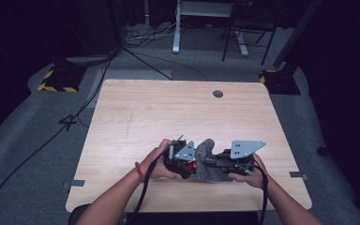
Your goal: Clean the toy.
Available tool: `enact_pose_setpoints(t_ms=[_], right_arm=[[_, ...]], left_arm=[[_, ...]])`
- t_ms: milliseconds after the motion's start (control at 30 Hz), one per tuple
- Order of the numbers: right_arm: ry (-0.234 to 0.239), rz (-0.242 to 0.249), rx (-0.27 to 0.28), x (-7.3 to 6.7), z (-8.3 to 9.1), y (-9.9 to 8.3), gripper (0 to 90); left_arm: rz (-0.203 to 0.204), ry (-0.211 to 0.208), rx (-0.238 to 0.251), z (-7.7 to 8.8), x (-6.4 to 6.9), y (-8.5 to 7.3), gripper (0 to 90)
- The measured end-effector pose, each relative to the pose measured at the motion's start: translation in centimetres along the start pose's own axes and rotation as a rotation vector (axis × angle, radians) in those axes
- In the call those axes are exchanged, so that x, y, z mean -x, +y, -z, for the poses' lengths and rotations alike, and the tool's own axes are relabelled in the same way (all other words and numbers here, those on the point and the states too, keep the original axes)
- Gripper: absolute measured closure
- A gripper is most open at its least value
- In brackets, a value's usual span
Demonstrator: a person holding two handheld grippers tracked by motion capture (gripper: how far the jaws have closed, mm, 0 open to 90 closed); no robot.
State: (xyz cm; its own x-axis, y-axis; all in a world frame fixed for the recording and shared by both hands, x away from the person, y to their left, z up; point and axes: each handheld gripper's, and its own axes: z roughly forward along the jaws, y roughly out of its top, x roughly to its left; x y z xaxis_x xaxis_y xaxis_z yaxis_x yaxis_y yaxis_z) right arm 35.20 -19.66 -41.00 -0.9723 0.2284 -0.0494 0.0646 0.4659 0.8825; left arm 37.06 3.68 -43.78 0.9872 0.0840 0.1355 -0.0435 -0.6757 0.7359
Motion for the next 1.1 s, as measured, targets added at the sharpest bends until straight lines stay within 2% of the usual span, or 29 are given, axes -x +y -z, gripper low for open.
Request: enact_pose_setpoints(t_ms=[67,133,200,367,500,567,633,700,800,933,967,1033,1100], right_arm=[[-0.051,0.025,-0.021,-0.2,-0.2,0.2,80.2],[-0.069,0.009,-0.032,0.1,-0.3,0.1,80.2],[-0.122,0.009,-0.058,0.5,-0.5,-0.1,80.2],[-0.143,-0.012,-0.127,1.5,-0.5,-1.0,80.2],[-0.126,-0.022,-0.160,1.8,-0.4,-1.6,80.2],[-0.104,-0.016,-0.157,1.6,-0.3,-1.5,80.2],[-0.083,-0.004,-0.138,1.2,-0.3,-1.2,80.2],[-0.065,0.016,-0.126,0.6,-0.3,-0.8,80.2],[-0.044,0.037,-0.094,-0.1,-0.4,-0.2,80.1],[-0.024,0.050,-0.037,-0.7,-0.4,0.5,80.1],[-0.039,0.062,-0.038,-0.8,-0.5,0.6,80.0],[-0.075,0.054,-0.025,-0.8,-0.5,0.8,80.0],[-0.110,0.055,-0.038,-0.5,-0.6,0.7,80.0]], left_arm=[[-0.005,-0.009,-0.012,-0.4,0.2,0.0,33.7],[-0.007,-0.018,-0.012,-0.4,0.3,0.0,33.7],[-0.012,-0.016,-0.007,-0.3,0.4,0.1,33.7],[-0.014,-0.006,0.011,0.5,0.4,0.3,33.7],[-0.007,0.019,0.040,1.5,0.0,0.3,33.7],[0.004,0.043,0.044,2.0,-0.3,0.2,33.7],[0.025,0.050,0.051,2.1,-0.6,0.0,33.7],[0.033,0.062,0.032,2.1,-0.9,-0.2,33.7],[0.050,0.040,0.028,1.5,-0.9,-0.3,33.7],[0.030,0.012,-0.005,0.3,-0.4,-0.2,33.7],[0.020,0.010,-0.011,0.0,-0.2,-0.1,33.7],[0.017,-0.007,-0.008,-0.2,0.0,0.0,33.7],[0.011,-0.017,-0.005,-0.3,0.2,0.1,33.7]])
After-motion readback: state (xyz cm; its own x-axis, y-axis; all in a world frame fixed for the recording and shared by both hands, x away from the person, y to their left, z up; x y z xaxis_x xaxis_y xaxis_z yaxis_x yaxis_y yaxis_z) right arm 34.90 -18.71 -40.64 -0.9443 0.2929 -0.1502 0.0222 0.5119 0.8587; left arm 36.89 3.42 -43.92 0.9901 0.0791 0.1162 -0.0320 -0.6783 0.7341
